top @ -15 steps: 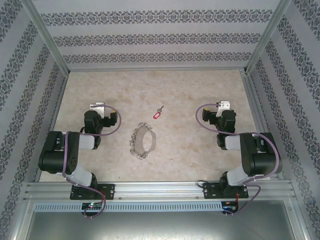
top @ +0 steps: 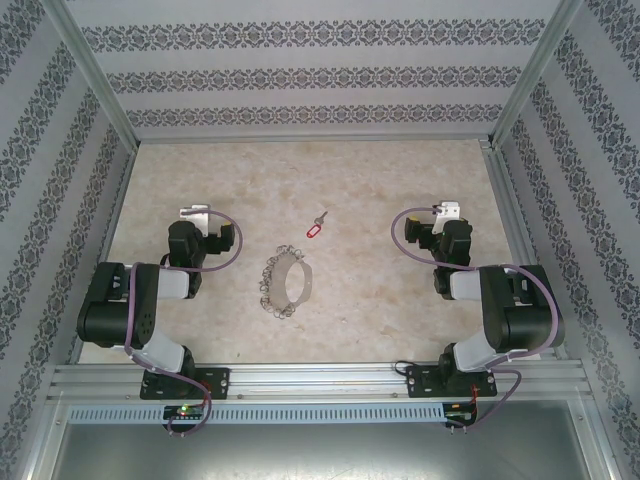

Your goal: Put the keys on the keyring

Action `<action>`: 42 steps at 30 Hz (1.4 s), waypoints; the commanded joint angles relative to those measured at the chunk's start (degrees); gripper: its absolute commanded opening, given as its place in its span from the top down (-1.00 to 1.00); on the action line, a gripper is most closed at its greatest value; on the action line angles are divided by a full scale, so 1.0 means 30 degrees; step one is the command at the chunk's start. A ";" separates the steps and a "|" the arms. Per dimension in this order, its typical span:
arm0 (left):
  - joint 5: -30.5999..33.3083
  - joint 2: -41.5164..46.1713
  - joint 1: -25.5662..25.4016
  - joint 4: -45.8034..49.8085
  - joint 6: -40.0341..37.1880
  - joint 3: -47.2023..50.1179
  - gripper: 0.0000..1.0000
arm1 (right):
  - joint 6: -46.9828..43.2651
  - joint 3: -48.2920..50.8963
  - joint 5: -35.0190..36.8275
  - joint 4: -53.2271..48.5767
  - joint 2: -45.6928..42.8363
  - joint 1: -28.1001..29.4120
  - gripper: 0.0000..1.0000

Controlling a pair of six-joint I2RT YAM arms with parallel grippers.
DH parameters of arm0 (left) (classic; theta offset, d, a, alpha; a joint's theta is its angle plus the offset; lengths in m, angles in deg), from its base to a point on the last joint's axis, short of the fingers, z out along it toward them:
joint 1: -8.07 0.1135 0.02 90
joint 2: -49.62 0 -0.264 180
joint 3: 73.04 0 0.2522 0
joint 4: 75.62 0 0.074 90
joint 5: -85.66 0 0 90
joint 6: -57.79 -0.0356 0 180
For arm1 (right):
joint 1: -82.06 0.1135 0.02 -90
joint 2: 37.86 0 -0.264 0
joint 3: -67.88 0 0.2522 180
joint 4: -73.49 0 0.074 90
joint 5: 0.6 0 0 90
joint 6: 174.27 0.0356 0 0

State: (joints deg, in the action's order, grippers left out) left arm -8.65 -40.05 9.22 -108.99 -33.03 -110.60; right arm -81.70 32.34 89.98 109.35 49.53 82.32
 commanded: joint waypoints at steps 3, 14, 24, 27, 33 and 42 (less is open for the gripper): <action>-0.0232 0.0058 0.0039 0.0199 0.0302 -0.0167 -1.00 | -0.0082 -0.0159 -0.0291 0.0463 -0.0216 -0.0109 -0.97; -0.0416 0.2458 0.0028 0.5657 0.0540 -0.1923 -1.00 | 0.0977 -0.0101 0.2080 -0.1723 -0.3315 -0.0291 -0.97; -0.1005 0.4878 -0.0261 1.4316 0.6789 -0.6264 -0.99 | 0.6399 -0.0552 -0.1765 -0.6882 -1.0587 -0.2057 -0.96; -0.1859 0.5160 -0.0588 1.6058 0.9317 -0.7233 -0.98 | 0.8866 -0.1036 -0.5073 -0.7394 -1.1026 -0.2834 -0.97; -0.4155 0.4974 -0.1776 1.8286 1.2087 -0.8334 -0.95 | 1.1124 -0.2015 -0.9587 -0.7367 -0.9824 -0.2781 -0.96; -0.5529 0.3375 -0.6094 2.1794 0.9008 -0.9888 -0.84 | 1.2049 -0.3180 -1.2348 -0.9668 -0.6430 -0.0152 -0.70</action>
State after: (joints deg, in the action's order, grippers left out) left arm -23.41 -28.44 -5.73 -50.76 -1.88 -137.66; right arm -47.52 24.56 57.65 83.65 27.98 79.39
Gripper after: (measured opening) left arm 0.925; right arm 0.860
